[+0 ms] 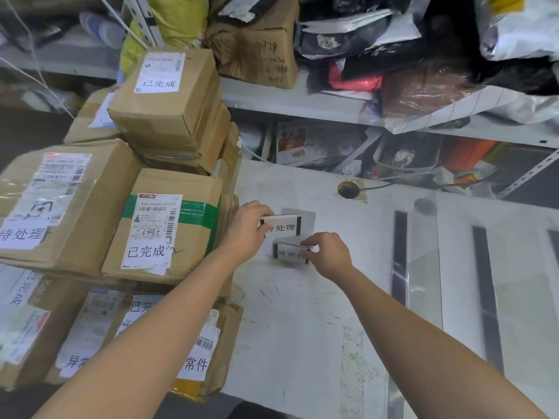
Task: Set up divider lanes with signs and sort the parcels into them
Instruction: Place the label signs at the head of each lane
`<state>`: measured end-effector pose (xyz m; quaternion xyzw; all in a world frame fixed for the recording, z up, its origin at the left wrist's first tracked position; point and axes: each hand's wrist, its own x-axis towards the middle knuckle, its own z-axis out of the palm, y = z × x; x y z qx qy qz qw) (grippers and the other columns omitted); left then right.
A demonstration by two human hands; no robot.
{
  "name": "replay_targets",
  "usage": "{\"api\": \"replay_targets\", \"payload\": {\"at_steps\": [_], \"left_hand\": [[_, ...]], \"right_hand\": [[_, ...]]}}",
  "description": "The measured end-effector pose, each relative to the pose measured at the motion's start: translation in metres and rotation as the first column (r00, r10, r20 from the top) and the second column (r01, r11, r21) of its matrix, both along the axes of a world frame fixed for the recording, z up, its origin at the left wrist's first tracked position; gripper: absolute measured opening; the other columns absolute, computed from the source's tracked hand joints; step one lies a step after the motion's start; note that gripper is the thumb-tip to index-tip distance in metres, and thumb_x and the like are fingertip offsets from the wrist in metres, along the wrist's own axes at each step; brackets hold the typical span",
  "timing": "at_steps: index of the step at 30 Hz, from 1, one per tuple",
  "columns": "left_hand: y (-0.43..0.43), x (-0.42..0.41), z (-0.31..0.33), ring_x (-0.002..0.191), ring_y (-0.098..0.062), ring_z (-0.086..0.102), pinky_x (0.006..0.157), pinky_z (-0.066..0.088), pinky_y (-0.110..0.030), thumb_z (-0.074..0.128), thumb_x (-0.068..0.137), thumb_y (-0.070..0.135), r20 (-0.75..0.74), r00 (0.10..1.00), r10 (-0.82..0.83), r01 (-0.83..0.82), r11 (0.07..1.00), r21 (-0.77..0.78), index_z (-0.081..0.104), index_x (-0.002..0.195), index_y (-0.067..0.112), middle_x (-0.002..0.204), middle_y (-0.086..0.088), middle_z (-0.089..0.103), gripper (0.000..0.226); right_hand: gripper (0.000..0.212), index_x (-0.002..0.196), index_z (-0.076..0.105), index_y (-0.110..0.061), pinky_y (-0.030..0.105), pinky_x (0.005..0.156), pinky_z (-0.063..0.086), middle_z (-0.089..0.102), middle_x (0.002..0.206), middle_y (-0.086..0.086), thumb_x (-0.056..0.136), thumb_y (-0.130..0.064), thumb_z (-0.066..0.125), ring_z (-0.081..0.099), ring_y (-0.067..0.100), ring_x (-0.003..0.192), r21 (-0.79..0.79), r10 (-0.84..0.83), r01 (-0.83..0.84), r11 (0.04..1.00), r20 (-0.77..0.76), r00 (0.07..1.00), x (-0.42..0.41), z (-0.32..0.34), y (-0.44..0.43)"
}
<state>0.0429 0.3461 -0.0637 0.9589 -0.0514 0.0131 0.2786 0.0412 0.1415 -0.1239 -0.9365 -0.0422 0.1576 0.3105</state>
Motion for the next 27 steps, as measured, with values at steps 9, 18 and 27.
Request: {"api": "replay_targets", "payload": {"at_steps": [9, 18, 27], "left_hand": [[-0.017, 0.025, 0.032, 0.099, -0.021, 0.057, 0.087, 0.047, -0.037, 0.069, 0.090, 0.015, 0.059, 0.997, -0.053, 0.054, 0.998, -0.012, 0.069, 0.108, 0.012, 0.102, -0.001, 0.064, 0.018], [-0.069, 0.061, 0.053, 0.097, -0.017, 0.054, 0.082, 0.039, -0.028, 0.071, 0.089, 0.016, 0.019, 0.987, -0.160, 0.161, 0.987, -0.031, 0.072, 0.104, 0.016, 0.098, 0.003, 0.060, 0.014], [-0.116, 0.087, 0.004, 0.089, -0.014, 0.057, 0.081, 0.045, -0.026, 0.074, 0.084, 0.009, -0.102, 0.951, -0.292, 0.279, 0.953, -0.121, 0.075, 0.098, 0.013, 0.094, 0.001, 0.065, 0.014]], "right_hand": [[0.022, 0.111, 0.076, -0.023, 0.032, 0.080, 0.049, 0.072, 0.115, -0.006, 0.090, -0.025, 0.071, 0.062, 0.016, 0.107, 0.005, -0.034, 0.033, 0.999, 0.088, 0.996, 0.007, 0.049, -0.048], [0.025, 0.113, 0.075, -0.018, 0.036, 0.087, 0.049, 0.072, 0.114, 0.000, 0.089, -0.024, 0.071, 0.063, 0.024, 0.106, -0.128, -0.112, 0.155, 0.980, 0.294, 0.949, 0.011, 0.122, -0.137], [0.024, 0.112, 0.075, -0.014, 0.035, 0.089, 0.048, 0.073, 0.111, 0.001, 0.089, -0.019, 0.073, 0.063, 0.023, 0.103, -0.041, -0.284, 0.313, 0.949, 0.323, 0.903, -0.002, 0.130, -0.181]]}}
